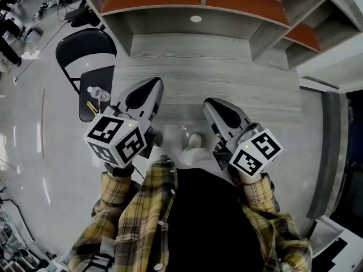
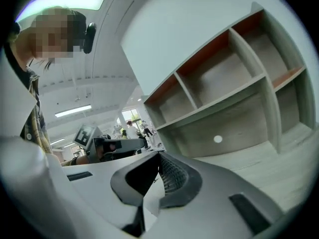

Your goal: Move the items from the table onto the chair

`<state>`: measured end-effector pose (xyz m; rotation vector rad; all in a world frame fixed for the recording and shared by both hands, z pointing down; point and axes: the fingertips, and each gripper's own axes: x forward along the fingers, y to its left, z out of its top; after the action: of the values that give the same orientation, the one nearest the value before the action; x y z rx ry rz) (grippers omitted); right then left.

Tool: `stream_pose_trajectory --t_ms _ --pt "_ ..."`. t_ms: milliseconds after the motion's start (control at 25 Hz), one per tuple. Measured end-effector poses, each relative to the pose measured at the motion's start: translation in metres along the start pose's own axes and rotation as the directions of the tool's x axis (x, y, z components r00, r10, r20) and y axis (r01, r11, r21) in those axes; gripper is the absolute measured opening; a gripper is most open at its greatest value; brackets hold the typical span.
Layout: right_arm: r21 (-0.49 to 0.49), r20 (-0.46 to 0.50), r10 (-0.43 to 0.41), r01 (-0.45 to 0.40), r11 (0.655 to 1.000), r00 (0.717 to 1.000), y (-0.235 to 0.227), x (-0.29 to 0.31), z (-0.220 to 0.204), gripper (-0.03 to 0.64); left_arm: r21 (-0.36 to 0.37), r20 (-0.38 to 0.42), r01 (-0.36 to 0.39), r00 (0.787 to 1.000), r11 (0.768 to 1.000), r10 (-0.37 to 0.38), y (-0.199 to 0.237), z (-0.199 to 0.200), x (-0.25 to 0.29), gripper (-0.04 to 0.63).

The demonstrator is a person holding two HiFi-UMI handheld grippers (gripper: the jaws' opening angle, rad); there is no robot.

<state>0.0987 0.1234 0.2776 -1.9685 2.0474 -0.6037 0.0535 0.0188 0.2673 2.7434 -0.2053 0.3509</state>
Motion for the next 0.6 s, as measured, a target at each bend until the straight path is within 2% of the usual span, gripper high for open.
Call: stream_pose_trajectory --t_ms 120,240,400,600 --pt "-0.027 0.034 -0.066 0.067 0.997 0.997 -0.028 -0.032 0.015 0.018 0.02 -0.033 0.085 0.996 0.996 -0.084 -0.04 -0.002 0.032 0.005" --pt "-0.029 0.064 -0.126 0.128 0.991 0.99 -0.052 -0.052 0.024 0.018 0.043 -0.068 0.136 0.989 0.99 -0.133 -0.066 -0.007 0.058 0.005" --pt "-0.041 0.088 -0.18 0.184 0.982 0.98 -0.065 -0.063 0.032 0.018 0.085 -0.092 0.176 0.981 0.981 -0.168 -0.079 -0.007 0.081 0.005" --pt "-0.069 0.08 -0.224 0.229 0.971 0.971 -0.07 -0.059 0.032 0.018 0.085 -0.094 0.229 0.971 0.97 -0.221 -0.08 -0.001 0.093 0.005"
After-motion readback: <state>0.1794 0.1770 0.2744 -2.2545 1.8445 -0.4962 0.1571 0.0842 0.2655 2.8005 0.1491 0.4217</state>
